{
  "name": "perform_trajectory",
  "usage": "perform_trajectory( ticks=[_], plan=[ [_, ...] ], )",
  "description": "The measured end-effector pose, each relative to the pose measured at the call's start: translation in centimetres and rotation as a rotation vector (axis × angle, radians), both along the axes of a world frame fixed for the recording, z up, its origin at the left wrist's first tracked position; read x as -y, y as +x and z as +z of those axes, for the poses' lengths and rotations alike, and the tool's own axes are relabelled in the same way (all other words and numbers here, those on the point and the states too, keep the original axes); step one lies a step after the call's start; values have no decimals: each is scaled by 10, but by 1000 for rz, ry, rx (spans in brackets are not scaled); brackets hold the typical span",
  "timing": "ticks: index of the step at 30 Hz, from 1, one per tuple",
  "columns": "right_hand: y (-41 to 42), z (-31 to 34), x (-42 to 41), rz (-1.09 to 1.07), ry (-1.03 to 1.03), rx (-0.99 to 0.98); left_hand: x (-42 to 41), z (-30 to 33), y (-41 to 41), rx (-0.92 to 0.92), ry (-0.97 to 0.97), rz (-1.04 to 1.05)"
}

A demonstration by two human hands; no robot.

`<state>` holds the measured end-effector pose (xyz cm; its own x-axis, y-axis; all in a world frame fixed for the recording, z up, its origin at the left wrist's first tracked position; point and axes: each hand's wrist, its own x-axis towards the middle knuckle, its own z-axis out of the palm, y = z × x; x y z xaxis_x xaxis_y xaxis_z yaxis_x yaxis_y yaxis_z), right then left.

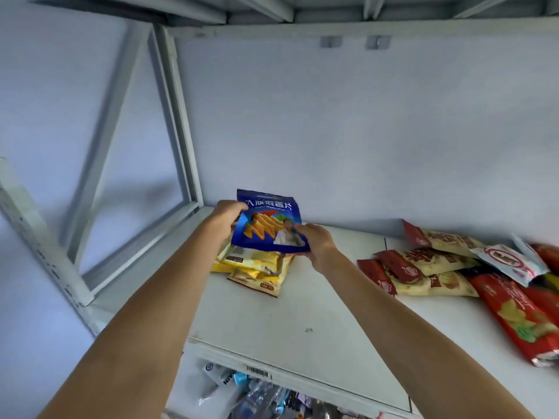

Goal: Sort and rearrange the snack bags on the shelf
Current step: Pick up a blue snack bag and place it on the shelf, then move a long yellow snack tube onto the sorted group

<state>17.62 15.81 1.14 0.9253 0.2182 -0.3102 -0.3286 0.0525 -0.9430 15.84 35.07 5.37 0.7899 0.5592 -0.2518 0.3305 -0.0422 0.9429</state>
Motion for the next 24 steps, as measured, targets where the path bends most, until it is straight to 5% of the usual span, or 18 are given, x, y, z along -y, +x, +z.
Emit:
perform_trajectory(
  ticks=[9, 18, 24],
  plan=[
    [14, 11, 29, 121, -675, 281, -24, 34, 16, -96, 677, -372],
    [-40, 33, 94, 151, -1227, 568, 46, 26, -10, 56, 1024, -681],
    [-93, 33, 147, 65, -1371, 558, 118, 12, -41, 128, 1162, -841]
  ],
)
